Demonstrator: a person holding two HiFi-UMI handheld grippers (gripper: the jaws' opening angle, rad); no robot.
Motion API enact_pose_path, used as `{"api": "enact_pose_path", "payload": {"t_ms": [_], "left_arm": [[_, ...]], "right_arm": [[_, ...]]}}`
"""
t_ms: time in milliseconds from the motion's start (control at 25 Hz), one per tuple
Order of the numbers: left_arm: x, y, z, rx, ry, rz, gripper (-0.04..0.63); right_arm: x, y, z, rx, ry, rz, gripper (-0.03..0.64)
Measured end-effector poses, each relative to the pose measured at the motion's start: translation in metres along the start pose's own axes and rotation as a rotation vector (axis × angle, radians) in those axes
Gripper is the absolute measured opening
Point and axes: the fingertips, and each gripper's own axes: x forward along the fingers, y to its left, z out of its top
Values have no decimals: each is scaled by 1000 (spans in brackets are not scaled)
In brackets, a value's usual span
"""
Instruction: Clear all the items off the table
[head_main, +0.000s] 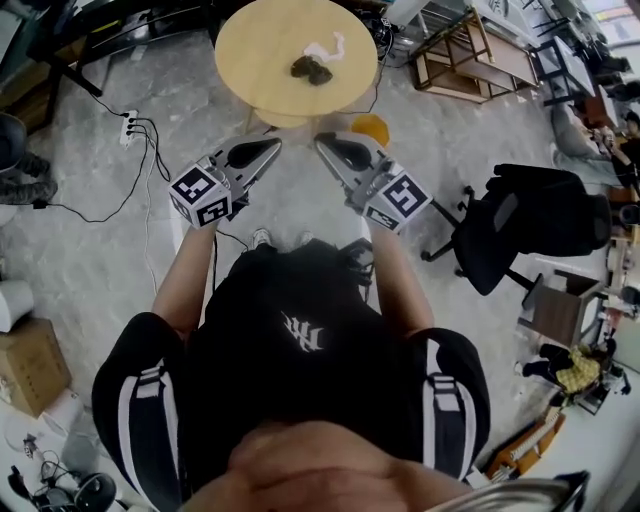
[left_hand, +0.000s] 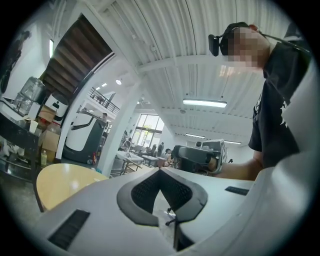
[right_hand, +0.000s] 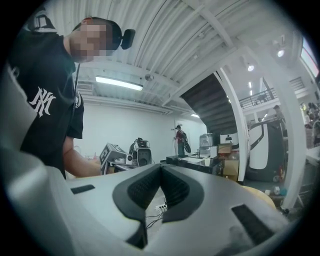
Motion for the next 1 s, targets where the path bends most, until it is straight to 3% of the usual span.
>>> {"api": "enact_pose_path", "payload": {"t_ms": [200,520,1000], "left_arm": [[12,-23,5,6,-12,18,12],[24,-42,0,-70,-68,27,12],[56,-71,-14,85,51,3,12]], "right_arm": [[-16,3,0,-8,-17,51,3],[-51,4,-15,17,-11,83,3],[-85,0,-20,14,-8,66,3]]}}
